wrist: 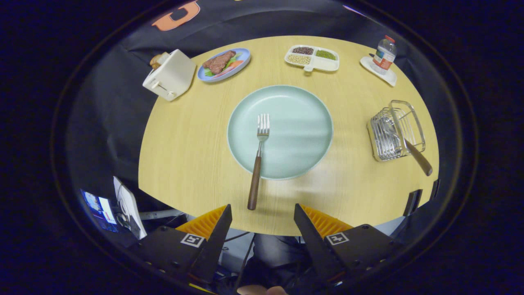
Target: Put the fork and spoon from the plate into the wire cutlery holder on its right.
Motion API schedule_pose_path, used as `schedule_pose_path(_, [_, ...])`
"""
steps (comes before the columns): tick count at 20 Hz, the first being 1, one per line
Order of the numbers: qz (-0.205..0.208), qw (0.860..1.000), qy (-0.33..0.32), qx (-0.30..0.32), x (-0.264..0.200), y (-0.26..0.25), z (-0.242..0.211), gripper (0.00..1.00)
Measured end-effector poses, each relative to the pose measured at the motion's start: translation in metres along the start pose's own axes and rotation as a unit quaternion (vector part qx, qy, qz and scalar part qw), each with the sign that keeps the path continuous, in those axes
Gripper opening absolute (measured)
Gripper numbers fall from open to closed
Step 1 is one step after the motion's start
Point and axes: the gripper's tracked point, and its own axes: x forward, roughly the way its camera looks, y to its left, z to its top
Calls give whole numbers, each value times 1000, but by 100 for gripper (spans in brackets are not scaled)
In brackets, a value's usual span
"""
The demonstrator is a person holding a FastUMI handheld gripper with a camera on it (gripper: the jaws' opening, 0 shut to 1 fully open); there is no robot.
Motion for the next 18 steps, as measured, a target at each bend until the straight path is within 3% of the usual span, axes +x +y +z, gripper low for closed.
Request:
schedule_pose_path(2, [-6,1000,10,1,17,4,0,92])
schedule_pose_path(4, [-15,1000,16,0,29,8,3,80])
schedule_pose_path(7, [-23,999,27,-2,45,13,3,79])
schedule_pose_path(9, [-35,999,33,-3,49,14,3,60])
schedule_pose_path(12, [-49,998,42,-3,60,13,5,52])
schedule_pose_path(13, [-55,997,47,0,64,10,1,26])
schedule_pose_path(14, [-62,997,48,-5,63,10,1,14])
schedule_pose_path(16, [-69,996,53,-6,72,4,2,14])
schedule_pose_path(17, [-75,996,51,-13,63,4,3,7])
schedule_pose_path(18, [-77,996,51,-20,60,3,3,6])
